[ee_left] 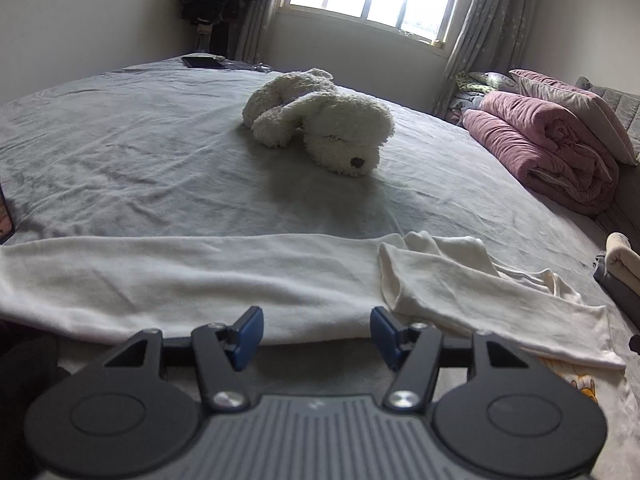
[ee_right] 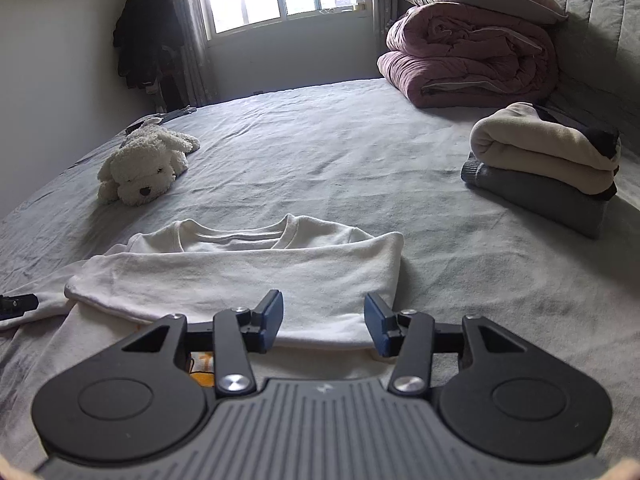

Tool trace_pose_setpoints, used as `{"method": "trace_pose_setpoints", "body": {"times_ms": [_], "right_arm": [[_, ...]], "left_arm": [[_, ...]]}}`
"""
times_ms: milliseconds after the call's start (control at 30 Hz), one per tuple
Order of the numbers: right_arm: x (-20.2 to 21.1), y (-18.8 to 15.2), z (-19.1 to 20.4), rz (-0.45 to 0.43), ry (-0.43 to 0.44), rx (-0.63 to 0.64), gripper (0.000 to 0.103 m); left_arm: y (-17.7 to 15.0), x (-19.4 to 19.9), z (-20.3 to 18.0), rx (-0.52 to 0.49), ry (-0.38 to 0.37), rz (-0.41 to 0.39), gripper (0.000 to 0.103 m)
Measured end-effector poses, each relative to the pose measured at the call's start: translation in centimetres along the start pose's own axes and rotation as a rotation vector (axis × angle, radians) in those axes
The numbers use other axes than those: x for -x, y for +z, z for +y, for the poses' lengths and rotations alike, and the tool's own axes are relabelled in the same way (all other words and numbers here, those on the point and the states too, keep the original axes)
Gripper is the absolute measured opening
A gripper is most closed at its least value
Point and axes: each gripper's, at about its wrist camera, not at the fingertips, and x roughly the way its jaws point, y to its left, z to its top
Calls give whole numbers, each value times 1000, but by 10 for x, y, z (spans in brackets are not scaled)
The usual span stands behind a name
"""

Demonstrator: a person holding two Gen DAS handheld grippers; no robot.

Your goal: Fold clothes

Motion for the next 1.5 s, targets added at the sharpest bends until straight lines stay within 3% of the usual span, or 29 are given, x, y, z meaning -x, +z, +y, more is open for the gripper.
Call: {"method": "trace_pose_setpoints", "body": {"times_ms": [167, 367, 467, 700, 1067, 1300, 1400, 1500], "right_arm": [[12, 1, 10, 21, 41, -42, 67], [13, 4, 29, 13, 51, -5, 86], [11, 4, 35, 6, 64, -10, 101], [5, 1, 44, 23, 68, 3, 103], [1, -5, 46, 52, 67, 8, 103], [2, -6, 47, 54, 67, 5, 103], [1, -6, 48, 55, 66, 11, 103], [1, -6, 48, 55, 63, 15, 103]], "left_arm": [[3, 7, 25, 165, 111, 30, 81], [9, 20, 44, 276, 292, -48, 102], [13, 25, 52, 320, 385, -88, 102], [21, 24, 80, 452, 560, -104, 102], [29, 13, 112, 609, 579, -94, 102], [29, 9, 118, 628, 577, -120, 102], [28, 10, 118, 625, 577, -128, 98], [28, 12, 119, 632, 587, -142, 86]]}}
